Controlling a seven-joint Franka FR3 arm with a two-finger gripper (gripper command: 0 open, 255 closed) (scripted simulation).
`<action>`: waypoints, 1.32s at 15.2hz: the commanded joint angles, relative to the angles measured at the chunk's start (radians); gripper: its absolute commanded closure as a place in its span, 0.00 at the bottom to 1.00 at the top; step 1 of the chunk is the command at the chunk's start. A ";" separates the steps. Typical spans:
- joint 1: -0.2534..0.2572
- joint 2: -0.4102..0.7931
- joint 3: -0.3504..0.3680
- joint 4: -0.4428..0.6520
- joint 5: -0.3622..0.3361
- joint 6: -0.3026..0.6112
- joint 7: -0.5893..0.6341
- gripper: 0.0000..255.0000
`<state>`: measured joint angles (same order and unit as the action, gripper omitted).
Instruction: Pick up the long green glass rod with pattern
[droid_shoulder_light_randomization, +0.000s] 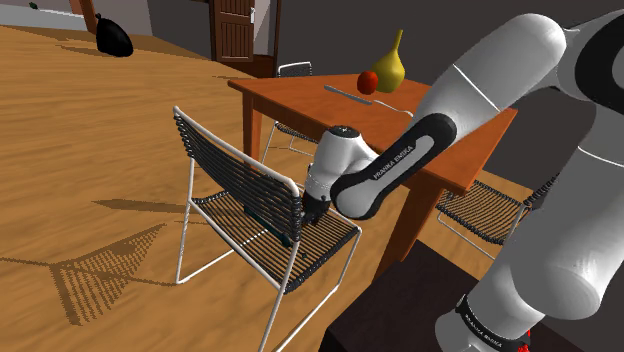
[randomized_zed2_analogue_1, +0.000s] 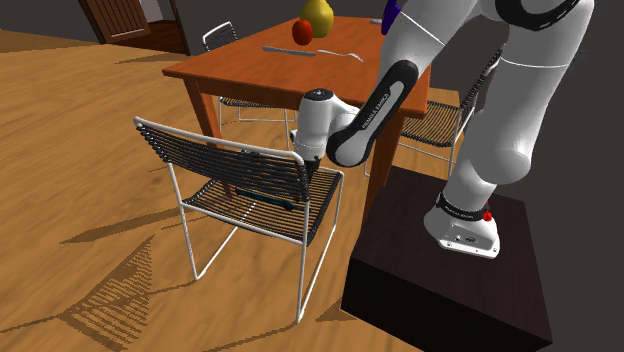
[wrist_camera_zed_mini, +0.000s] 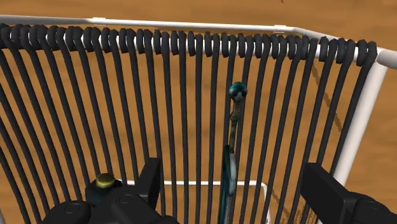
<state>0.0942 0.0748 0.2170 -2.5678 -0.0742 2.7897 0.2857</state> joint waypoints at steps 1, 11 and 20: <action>0.016 0.085 -0.009 0.028 -0.059 0.056 0.061 0.00; 0.080 0.237 -0.086 0.062 -0.164 0.173 0.150 0.00; 0.081 0.237 -0.087 0.060 -0.165 0.176 0.151 1.00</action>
<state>0.1750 0.3119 0.1298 -2.5078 -0.2394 2.9655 0.4370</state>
